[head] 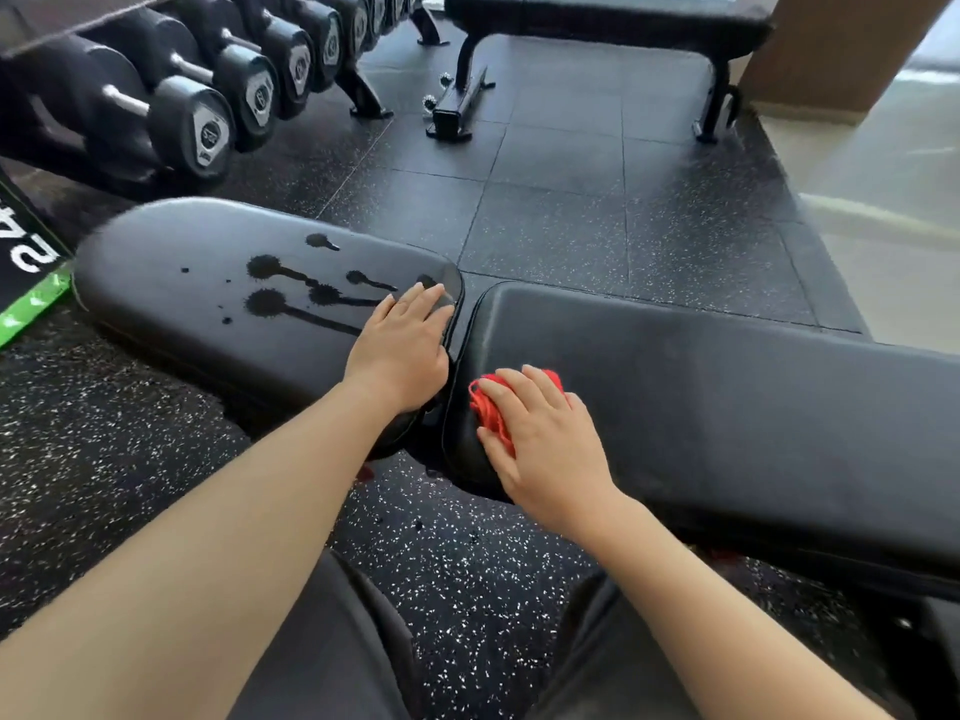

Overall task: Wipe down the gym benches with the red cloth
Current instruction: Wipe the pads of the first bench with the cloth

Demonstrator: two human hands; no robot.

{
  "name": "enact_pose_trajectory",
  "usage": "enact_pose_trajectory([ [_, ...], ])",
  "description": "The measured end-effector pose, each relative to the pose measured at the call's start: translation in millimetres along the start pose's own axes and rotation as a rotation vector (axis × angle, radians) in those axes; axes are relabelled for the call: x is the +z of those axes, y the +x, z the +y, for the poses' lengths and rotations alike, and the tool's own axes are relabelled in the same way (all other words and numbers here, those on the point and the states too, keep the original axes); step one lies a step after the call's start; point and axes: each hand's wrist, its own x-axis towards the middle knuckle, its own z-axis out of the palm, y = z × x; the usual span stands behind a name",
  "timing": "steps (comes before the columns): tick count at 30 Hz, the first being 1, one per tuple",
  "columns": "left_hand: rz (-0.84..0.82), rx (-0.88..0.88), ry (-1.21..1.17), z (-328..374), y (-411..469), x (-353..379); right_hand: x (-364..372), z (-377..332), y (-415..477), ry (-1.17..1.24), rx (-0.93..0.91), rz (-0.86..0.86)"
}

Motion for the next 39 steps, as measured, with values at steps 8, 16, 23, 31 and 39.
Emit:
enact_pose_trajectory([
  [8,-0.062,0.219,-0.027,-31.6,-0.4,-12.3,5.3,-29.4,14.0,-0.111,0.137,-0.020],
  [16,-0.004,0.256,-0.131,-36.9,3.2,-6.4,18.0,-35.2,64.9,-0.168,0.251,-0.061],
  [23,0.015,0.266,-0.149,-36.6,3.8,-4.3,22.3,-62.8,1.8,-0.173,0.199,0.028],
  [31,0.000,0.266,-0.188,-40.0,-1.6,-11.3,24.1,-69.8,-19.0,-0.166,0.236,0.029],
  [39,0.024,0.223,-0.142,-34.0,-5.7,-9.3,6.4,-22.0,-53.2,-0.103,0.200,0.061],
])
